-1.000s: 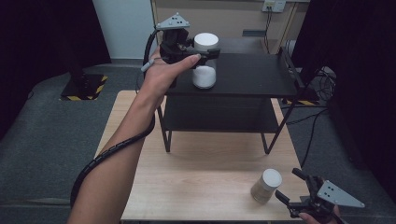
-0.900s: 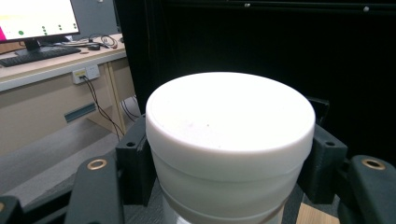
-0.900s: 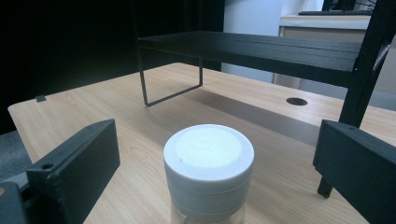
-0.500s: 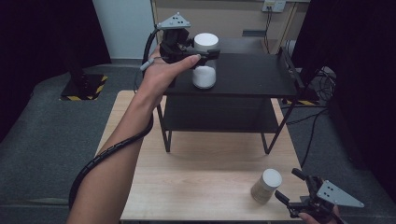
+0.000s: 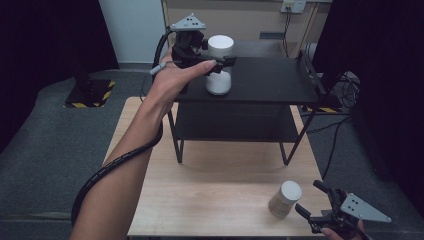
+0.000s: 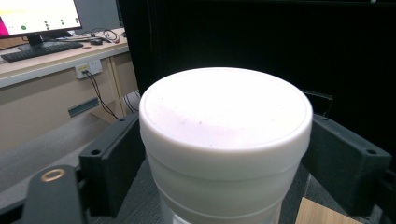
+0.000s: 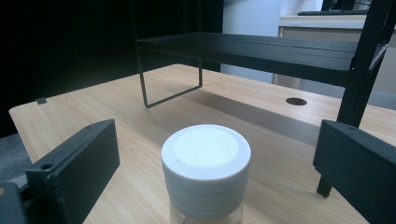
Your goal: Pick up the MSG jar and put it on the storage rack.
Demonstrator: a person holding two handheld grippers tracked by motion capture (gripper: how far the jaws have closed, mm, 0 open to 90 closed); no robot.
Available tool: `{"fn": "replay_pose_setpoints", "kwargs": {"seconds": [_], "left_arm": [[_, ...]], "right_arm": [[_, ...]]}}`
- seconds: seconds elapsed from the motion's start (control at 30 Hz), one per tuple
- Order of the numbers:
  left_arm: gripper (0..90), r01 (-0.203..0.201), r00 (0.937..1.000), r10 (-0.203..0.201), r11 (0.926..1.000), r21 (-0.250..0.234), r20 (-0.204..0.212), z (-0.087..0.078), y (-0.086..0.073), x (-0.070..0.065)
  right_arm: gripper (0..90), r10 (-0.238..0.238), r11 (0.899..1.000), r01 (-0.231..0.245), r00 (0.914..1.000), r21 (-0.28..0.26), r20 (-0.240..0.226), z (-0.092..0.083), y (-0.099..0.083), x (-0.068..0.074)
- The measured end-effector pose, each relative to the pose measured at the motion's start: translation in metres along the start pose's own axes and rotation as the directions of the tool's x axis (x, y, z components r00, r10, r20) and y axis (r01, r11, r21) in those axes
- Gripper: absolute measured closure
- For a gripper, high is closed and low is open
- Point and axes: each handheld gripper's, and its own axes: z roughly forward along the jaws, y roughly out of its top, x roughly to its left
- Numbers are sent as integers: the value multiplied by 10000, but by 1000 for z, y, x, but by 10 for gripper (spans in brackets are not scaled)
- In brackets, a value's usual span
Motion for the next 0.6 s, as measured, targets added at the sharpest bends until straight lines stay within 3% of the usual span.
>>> {"fn": "replay_pose_setpoints", "kwargs": {"seconds": [0.27,0.6], "left_arm": [[44,-48,9994,50,10000,57,-353,-8,5,-8],[23,-109,9985,110,9999,30,-527,-27,1,-21]], "right_arm": [[10,-43,10000,43,10000,-33,-30,0,1,0],[10,-103,9999,101,9999,-110,-97,0,3,2]]}}
